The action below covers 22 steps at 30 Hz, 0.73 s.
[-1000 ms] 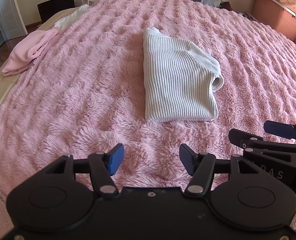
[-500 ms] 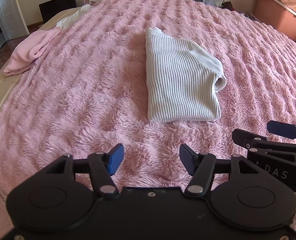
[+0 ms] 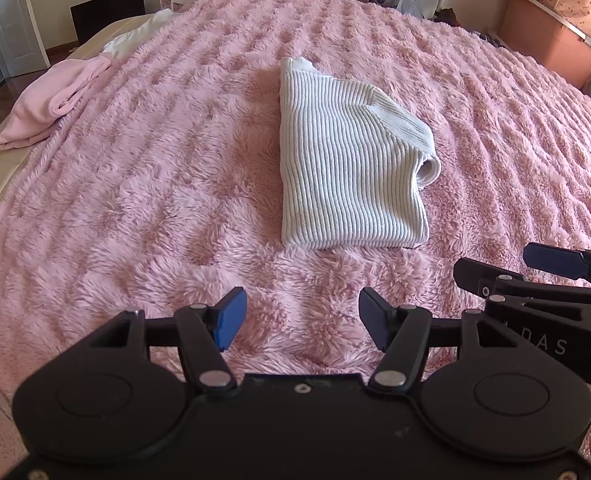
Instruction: Fold small clothes
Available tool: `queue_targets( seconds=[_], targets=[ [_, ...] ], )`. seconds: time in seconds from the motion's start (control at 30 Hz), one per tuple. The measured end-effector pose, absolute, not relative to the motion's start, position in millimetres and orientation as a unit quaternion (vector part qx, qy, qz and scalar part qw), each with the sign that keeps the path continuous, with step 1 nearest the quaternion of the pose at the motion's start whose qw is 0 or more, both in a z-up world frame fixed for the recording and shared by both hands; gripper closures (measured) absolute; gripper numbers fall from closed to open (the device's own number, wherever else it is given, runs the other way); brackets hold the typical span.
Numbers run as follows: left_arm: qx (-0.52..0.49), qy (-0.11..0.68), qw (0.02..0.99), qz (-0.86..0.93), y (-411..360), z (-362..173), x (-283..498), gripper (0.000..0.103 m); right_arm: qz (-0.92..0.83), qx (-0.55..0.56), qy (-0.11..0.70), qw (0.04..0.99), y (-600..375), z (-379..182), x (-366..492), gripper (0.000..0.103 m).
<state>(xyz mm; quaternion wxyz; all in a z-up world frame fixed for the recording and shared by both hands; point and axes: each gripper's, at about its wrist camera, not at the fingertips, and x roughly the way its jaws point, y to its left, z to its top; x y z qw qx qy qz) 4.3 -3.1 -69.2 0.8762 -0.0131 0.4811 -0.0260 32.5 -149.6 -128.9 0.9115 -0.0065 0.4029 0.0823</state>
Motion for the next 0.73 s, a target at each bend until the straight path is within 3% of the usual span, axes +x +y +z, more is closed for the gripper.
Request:
queue_targets(
  seconds=[0.73],
  targets=[
    [-0.021, 0.480, 0.877, -0.018, 0.7, -71.7, 7.8, 0.037, 0.077, -0.004, 0.407, 0.910, -152.2, -131.8, 34.4, 0.033]
  ],
)
